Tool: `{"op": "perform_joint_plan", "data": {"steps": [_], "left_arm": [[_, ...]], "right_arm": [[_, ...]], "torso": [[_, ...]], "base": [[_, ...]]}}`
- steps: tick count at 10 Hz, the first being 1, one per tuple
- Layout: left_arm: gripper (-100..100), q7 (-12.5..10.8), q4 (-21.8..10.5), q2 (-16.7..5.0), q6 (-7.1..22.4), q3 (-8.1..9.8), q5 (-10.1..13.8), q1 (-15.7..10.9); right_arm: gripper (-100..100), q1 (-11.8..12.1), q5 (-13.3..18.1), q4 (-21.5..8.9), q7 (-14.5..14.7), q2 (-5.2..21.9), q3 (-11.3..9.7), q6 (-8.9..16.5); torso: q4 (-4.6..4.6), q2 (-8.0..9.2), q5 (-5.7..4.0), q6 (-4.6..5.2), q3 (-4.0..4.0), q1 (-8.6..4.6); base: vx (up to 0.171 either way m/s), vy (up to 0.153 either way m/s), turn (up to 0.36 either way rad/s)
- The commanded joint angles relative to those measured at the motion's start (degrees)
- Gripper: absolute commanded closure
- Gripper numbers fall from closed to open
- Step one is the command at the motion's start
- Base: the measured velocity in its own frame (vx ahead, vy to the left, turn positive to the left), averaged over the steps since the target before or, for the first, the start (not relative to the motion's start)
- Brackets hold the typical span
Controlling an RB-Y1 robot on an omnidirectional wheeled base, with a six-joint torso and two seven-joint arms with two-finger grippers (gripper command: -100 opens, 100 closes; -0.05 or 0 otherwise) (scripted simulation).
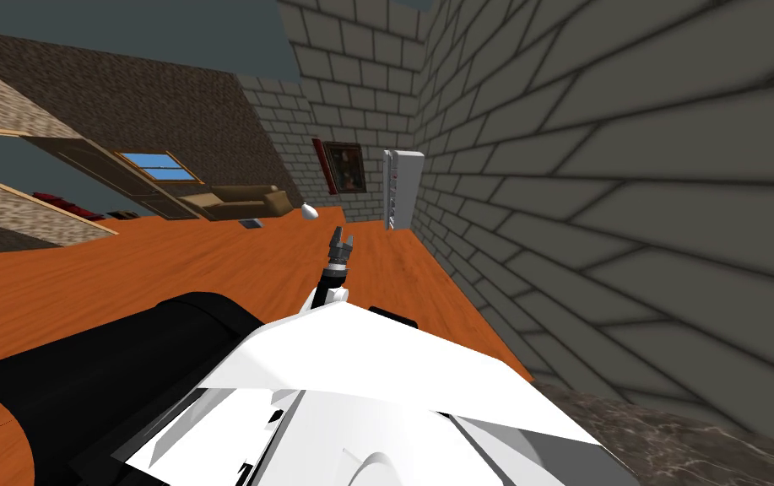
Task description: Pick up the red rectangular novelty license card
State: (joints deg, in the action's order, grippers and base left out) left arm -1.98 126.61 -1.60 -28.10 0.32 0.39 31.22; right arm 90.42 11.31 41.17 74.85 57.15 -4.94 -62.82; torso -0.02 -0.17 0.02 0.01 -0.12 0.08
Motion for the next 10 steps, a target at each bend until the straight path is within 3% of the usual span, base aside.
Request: {"op": "perform_joint_plan", "data": {"steps": [1,5,6,10], "left_arm": [[0,0.0,0.0,0.0,0.0,0.0,0.0,0.0],[0,0.0,0.0,0.0,0.0,-0.01,0.0,0.0],[0,0.0,0.0,0.0,0.0,0.0,0.0,0.0],[0,0.0,0.0,0.0,0.0,0.0,0.0,0.0]], "right_arm": [[-100,-1.9,0.7,-0.2,-0.6,-0.7,-0.7,1.3],[-100,-3.7,1.3,-0.6,-1.0,-1.1,-1.3,2.1],[100,-3.8,1.4,-0.7,-1.1,-1.1,-1.3,2.2],[100,-3.8,1.5,-0.7,-0.9,-1.1,-1.4,2.1]], "torso": [[0.0,0.0,0.0,0.0,0.0,0.0],[0.11,0.39,0.03,0.02,0.24,0.14],[0.09,0.34,0.04,0.03,0.21,0.14],[0.1,0.27,0.06,0.08,0.18,0.13]], "base": [[-0.011,-0.004,0.045],[-0.028,0.003,0.016],[0.0,0.0,0.0],[0.0,0.0,0.003]]}}
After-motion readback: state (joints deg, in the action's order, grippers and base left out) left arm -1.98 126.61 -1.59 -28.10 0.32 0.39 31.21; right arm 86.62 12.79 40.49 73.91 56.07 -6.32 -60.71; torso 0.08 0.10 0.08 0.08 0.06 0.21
